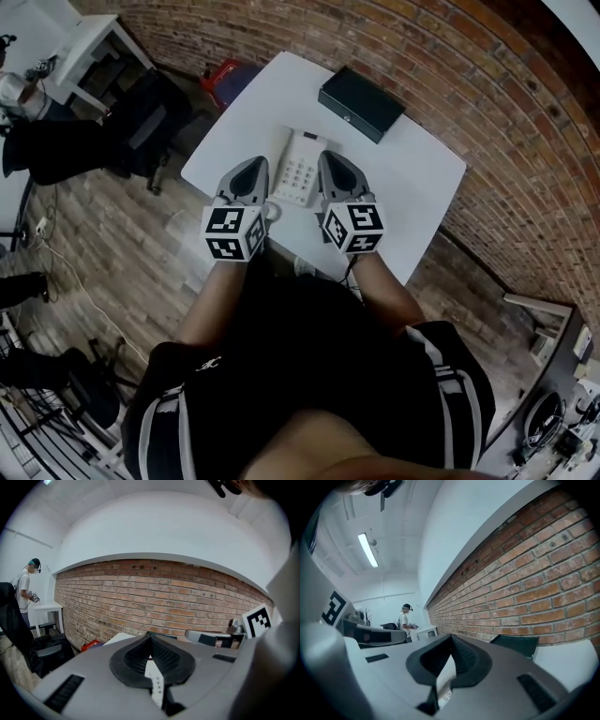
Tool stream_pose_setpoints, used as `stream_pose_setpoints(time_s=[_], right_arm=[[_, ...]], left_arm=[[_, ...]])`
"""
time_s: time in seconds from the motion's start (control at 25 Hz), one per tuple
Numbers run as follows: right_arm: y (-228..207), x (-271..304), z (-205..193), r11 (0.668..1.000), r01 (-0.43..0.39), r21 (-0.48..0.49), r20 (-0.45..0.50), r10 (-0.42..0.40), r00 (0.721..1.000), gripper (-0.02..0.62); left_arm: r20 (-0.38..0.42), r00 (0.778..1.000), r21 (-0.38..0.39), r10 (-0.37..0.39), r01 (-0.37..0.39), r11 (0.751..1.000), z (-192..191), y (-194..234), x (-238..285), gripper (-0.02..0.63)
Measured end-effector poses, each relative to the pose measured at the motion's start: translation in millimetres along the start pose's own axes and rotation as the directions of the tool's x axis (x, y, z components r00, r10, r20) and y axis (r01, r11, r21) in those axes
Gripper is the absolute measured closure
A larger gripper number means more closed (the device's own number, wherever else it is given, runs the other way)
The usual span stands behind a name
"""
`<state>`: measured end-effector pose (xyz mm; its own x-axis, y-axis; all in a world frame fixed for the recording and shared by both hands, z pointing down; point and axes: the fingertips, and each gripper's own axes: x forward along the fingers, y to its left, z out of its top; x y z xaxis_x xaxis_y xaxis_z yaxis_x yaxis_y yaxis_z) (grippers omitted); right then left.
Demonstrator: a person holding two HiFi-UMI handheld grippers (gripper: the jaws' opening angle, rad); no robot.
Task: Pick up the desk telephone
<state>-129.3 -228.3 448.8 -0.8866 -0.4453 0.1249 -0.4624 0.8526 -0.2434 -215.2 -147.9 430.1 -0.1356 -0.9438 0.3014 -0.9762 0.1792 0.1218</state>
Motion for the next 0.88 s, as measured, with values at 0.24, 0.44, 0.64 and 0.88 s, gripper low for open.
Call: stream_pose_setpoints(time_s=[0.24,0.44,0.64,0.88], right_arm=[[-2,7,-11,0.996,0.083,0.021,-0.017,-0.083,0.996,0.597],[-11,13,-21,0.984,0.173,0.032,-0.04,-0.171,0.984,0.597],[-17,22,-32,0.968,0.249,0.032,-0.07,-0.247,0.967,0.597],[-26,29,-55,0.948,0.313,0.053,-0.133,-0.304,0.943,0.597]], left_arm=[[-0.017,0.997,0.014,-0.077,0.077,0.997,1,18,14,0.606],[-0.041,0.988,0.024,-0.151,0.152,0.988,3,36,28,0.606],[-0.103,0.974,0.009,-0.203,0.205,0.979,-7,59,40,0.606],[-0.224,0.935,-0.091,-0.274,0.26,0.961,-45,83,60,0.606]])
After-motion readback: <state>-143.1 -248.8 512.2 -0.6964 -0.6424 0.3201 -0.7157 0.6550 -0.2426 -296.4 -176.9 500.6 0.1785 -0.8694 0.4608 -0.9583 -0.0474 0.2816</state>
